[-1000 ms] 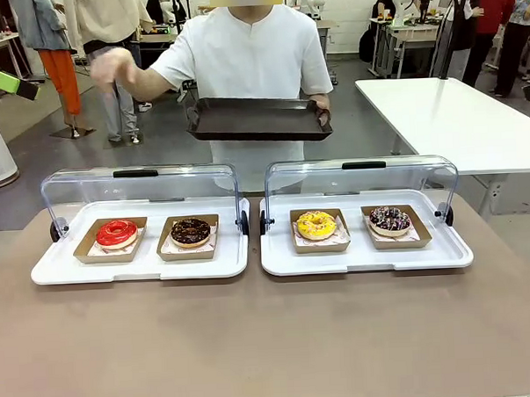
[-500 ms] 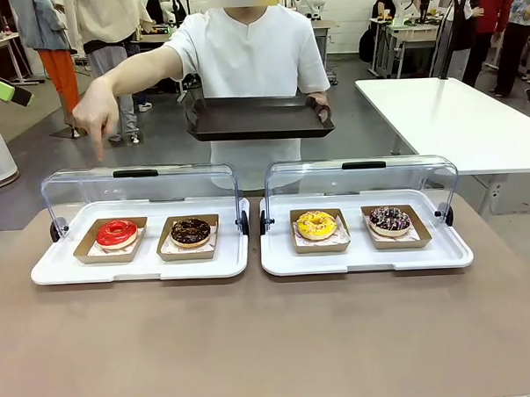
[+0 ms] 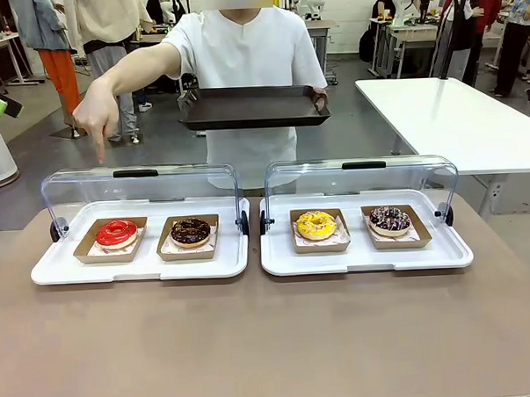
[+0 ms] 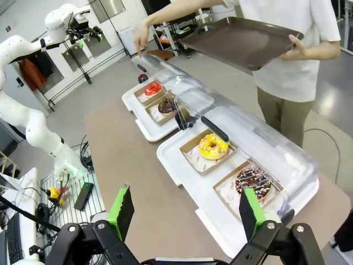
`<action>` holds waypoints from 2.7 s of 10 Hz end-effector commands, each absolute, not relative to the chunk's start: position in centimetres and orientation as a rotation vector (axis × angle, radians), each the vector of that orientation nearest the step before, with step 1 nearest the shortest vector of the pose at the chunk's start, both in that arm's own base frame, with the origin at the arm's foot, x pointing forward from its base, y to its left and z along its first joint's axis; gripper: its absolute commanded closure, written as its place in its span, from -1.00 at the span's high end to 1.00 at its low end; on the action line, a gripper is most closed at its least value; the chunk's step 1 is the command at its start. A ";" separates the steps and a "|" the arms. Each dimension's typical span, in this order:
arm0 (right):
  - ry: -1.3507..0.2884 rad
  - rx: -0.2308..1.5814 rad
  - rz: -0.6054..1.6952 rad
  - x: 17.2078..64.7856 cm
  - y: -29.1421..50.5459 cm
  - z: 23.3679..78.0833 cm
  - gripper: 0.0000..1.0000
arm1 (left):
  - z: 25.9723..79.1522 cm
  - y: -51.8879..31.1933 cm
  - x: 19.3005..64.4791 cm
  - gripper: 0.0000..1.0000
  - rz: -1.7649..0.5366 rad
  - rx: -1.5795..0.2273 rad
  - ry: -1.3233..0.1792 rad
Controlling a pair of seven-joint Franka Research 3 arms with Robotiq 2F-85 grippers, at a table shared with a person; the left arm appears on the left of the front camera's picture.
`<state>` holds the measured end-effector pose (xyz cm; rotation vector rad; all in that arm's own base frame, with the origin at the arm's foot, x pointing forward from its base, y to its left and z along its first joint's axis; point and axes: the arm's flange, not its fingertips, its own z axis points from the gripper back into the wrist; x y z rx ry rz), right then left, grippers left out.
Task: Provide the desired donut to the person.
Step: Pick up and lift the Paper togo box containing the Donut pointed at by the person.
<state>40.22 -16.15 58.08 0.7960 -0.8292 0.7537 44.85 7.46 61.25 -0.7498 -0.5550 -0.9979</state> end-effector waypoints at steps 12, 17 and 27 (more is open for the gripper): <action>-0.829 0.797 0.755 40.2 -16.1 58.1 1.00 | 61.4 7.3 44.9 1.00 -0.997 -0.758 -0.564; -0.829 0.797 0.755 40.2 -16.1 58.1 1.00 | 61.2 7.4 44.9 1.00 -0.997 -0.754 -0.556; -0.829 0.797 0.755 40.2 -16.1 58.1 1.00 | 43.1 -4.7 44.5 1.00 -1.641 -0.091 0.071</action>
